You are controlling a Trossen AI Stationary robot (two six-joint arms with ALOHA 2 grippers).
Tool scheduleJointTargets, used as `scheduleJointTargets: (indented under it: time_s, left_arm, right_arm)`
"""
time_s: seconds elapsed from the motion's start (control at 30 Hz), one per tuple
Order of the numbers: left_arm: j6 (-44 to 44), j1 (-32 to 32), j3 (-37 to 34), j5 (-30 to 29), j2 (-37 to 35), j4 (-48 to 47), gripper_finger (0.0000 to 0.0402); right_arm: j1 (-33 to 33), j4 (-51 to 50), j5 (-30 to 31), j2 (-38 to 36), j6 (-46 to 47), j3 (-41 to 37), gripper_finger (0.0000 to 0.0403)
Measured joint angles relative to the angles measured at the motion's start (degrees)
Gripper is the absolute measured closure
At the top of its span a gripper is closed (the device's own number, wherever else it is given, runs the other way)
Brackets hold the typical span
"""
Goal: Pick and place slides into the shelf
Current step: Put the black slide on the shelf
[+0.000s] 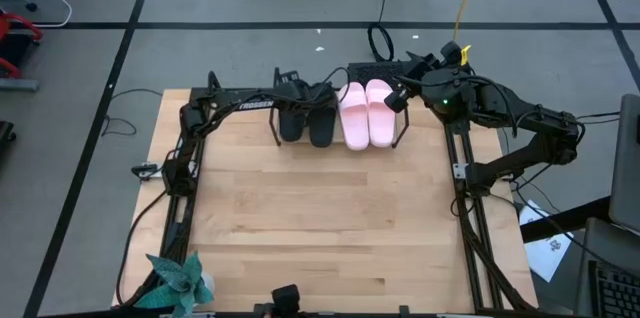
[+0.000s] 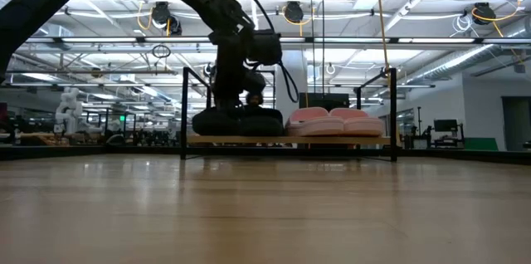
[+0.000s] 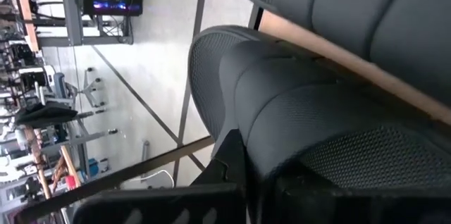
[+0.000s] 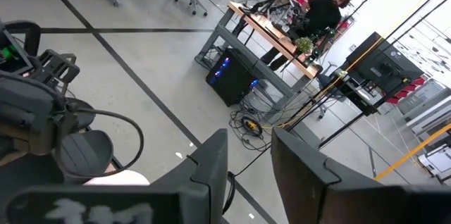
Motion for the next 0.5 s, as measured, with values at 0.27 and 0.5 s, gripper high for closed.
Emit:
scheduleJointTargets:
  time_s: [0.27,0.5]
  left_arm:
    - [1.85,-0.30,0.16,0.79,0.05,1.56,0.0402]
    - [-0.47,-0.37,0.21,3.54,0.10,1.53,0.0401]
  right_arm:
    - [0.00,0.00,0.00,0.02,0.11,0.00,0.0305]
    - [0.00,0.00,0.00,0.02,1.07,0.00,0.0305]
